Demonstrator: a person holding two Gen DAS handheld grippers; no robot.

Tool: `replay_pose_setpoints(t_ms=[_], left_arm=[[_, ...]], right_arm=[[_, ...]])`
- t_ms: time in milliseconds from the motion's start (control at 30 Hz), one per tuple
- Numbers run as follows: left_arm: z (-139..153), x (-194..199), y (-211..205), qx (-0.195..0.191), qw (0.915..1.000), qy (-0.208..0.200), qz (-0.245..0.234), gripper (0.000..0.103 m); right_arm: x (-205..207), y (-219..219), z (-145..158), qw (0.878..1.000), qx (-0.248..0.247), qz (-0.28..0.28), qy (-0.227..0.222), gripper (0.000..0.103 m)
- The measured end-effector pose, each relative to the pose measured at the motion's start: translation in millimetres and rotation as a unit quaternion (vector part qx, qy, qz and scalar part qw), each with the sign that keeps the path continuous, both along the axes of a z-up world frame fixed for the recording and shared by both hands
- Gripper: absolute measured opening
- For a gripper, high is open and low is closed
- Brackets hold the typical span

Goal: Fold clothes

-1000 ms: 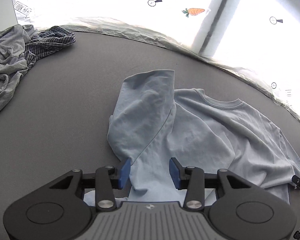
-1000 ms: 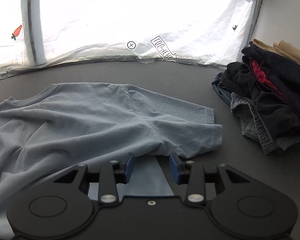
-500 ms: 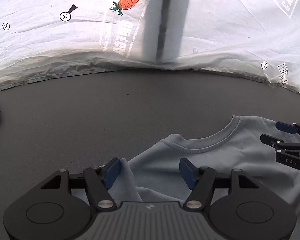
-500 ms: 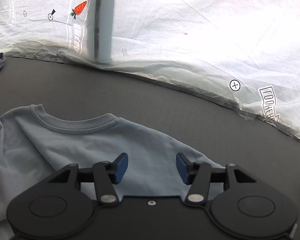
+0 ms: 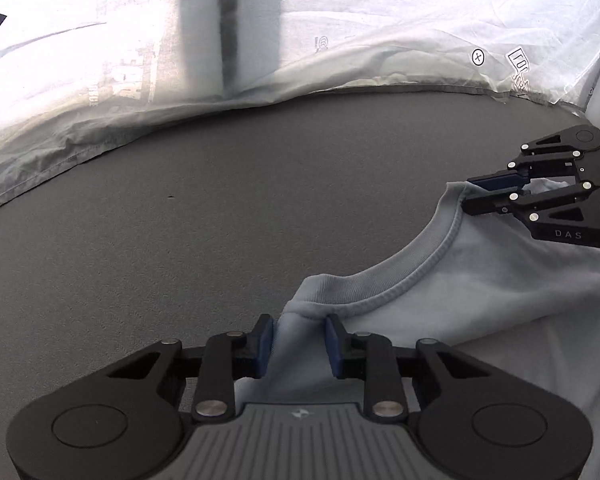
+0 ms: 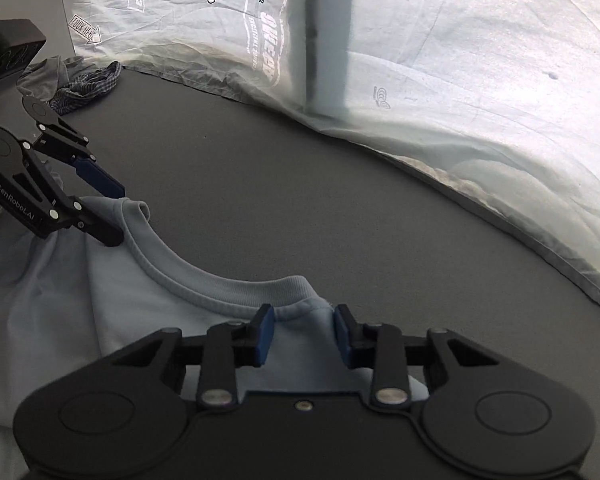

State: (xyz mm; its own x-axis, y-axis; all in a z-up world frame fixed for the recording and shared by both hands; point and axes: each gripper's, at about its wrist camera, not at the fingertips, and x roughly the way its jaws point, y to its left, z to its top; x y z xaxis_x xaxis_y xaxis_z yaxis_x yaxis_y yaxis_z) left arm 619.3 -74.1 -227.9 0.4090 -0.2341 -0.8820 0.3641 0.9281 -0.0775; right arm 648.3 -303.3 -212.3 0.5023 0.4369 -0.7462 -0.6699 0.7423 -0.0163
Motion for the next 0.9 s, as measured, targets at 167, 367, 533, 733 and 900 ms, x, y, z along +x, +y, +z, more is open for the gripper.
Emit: replay_pose_setpoints(t_ms=[167,367,533,733,900], left_arm=[[16.5,19.9,-10.2,0.069,0.9959,-0.056,0.013,0.004],[44.0,100.0,-6.5,0.078,0.9889,-0.119,0.042,0.005],[25.8,152.3,-13.7,0.082,0.9891,-0.089,0.083,0.01],[40.9,114.6,14.7,0.054,0.9826,-0.097,0.149,0.04],[88.1,10.6,51.4,0.003,0.9736,-0.112,0.199,0.056]], right_arm=[[8.3,9.5,8.6,0.998,0.0,-0.041,-0.054,0.007],[37.0,17.7,24.1,0.988,0.012,-0.106,-0.113,0.006],[88.3,27.8,20.4,0.978,-0.007,-0.185,-0.1,0.012],[79.8,13.8,14.3,0.968,-0.012,-0.24,-0.072,0.041],[4.0,-32.9,30.7,0.956,0.002,-0.284,-0.078,0.046]])
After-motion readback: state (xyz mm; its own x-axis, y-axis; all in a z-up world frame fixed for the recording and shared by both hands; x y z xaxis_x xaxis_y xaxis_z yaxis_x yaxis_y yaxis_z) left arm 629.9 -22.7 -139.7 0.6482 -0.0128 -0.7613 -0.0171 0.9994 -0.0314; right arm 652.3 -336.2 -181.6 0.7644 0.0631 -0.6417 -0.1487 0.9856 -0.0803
